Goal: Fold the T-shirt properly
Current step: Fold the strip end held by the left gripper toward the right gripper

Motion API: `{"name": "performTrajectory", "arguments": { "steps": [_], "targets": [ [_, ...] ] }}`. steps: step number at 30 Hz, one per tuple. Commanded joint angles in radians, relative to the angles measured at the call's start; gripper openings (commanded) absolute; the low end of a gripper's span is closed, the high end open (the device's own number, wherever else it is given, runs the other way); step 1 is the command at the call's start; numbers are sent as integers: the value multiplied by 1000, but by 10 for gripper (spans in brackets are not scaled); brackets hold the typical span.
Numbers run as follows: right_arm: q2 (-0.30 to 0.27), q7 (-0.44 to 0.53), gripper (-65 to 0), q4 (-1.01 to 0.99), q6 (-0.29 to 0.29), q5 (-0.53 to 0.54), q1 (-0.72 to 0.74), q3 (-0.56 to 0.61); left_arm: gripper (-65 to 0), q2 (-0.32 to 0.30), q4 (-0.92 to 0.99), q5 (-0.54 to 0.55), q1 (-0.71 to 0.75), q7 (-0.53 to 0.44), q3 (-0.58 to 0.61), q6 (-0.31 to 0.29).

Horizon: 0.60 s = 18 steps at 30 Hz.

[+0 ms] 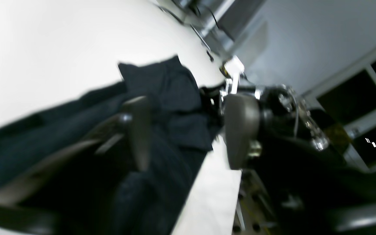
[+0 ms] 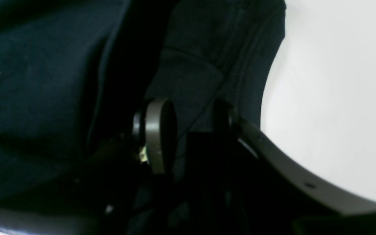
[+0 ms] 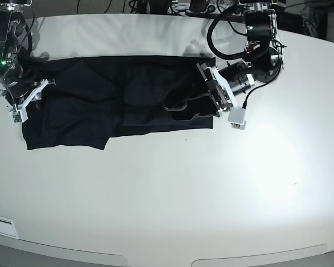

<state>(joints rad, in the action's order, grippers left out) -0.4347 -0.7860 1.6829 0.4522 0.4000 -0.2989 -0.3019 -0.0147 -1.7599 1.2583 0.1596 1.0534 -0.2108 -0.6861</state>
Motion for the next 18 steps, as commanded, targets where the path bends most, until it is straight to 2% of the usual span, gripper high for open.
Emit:
{"name": "performTrajectory", "arguments": {
  "steps": [1,2,3,7,11,13,18],
  "targets": [
    [-9,-53,-393,3,15,-4,-6,2,-476,1,-18,24,-11,-22,-2,-12],
    [-9,-53,-393,3,15,-3,-6,2,-591,1,-18,14,-11,-22,-2,-12],
    [-9,-53,-393,3,15,-2,-6,2,-650,2,-18,-10,-10,-22,0,-12],
    [-11,-53,-393,4,15,23,-5,2,-650,4,-17,-190,-10,-62,14,-12],
    [-11,-53,-393,4,16,46,17,2,-650,3,21,-431,-10,-167,55,37],
    [-11,-53,-393,4,16,48,37,2,-650,-4,71,-516,-11,-217,73,56],
    [-15,-79,-393,19,8,71,98,-2,-650,-31,196,-551,-11,-252,79,81]
  ]
}}
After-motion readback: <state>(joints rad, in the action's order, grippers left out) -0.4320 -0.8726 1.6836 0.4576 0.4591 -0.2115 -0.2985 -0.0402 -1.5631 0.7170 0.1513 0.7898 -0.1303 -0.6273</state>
